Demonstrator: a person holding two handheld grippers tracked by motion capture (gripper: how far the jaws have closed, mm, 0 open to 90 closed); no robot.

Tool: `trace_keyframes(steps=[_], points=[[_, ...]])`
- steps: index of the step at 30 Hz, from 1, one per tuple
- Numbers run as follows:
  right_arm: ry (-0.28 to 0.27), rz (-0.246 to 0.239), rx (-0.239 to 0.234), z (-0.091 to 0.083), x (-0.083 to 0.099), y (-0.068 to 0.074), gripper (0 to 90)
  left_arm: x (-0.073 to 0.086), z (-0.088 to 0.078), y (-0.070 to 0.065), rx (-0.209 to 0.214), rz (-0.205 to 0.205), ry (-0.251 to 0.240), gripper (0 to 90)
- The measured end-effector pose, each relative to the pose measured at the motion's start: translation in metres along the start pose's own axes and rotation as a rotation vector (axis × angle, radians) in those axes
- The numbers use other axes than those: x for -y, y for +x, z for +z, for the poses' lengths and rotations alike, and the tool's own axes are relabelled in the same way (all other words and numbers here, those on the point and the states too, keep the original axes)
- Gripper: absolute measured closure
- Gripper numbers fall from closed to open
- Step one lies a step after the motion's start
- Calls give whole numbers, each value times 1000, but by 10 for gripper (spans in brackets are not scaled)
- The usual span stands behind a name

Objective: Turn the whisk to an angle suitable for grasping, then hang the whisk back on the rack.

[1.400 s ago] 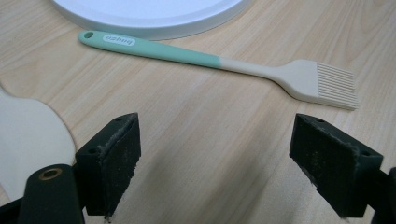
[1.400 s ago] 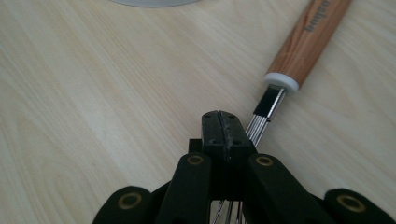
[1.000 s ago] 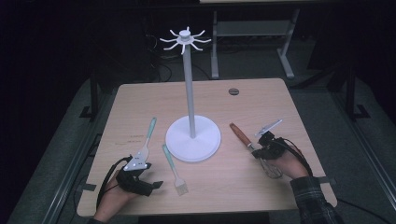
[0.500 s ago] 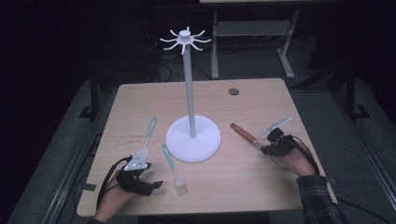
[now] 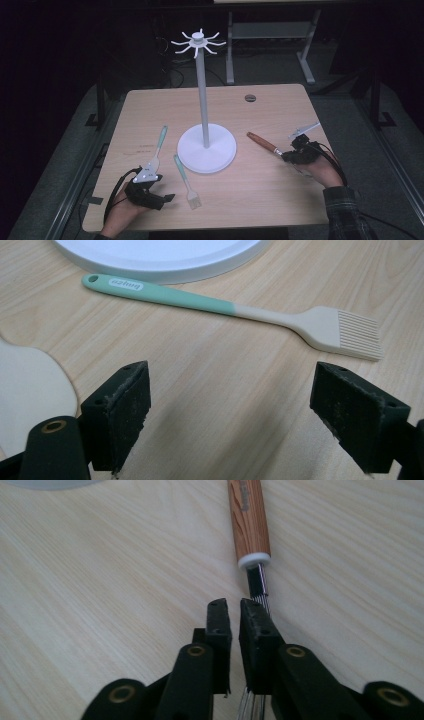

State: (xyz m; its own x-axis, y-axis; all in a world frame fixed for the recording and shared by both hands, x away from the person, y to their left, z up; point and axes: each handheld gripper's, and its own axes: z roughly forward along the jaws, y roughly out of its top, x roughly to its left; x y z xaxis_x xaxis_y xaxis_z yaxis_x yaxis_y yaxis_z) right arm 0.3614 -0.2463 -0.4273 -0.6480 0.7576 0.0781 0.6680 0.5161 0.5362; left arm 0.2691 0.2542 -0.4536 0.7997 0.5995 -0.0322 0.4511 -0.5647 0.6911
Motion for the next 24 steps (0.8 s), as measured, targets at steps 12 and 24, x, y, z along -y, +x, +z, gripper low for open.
trace_keyframes(steps=[12,24], points=[[-47,6,4,-7,-13,11,619,0,-2,0,0,-11,-15,160],[-22,-55,33,1,-41,11,579,0,-1,-1,5,-17,-21,159]])
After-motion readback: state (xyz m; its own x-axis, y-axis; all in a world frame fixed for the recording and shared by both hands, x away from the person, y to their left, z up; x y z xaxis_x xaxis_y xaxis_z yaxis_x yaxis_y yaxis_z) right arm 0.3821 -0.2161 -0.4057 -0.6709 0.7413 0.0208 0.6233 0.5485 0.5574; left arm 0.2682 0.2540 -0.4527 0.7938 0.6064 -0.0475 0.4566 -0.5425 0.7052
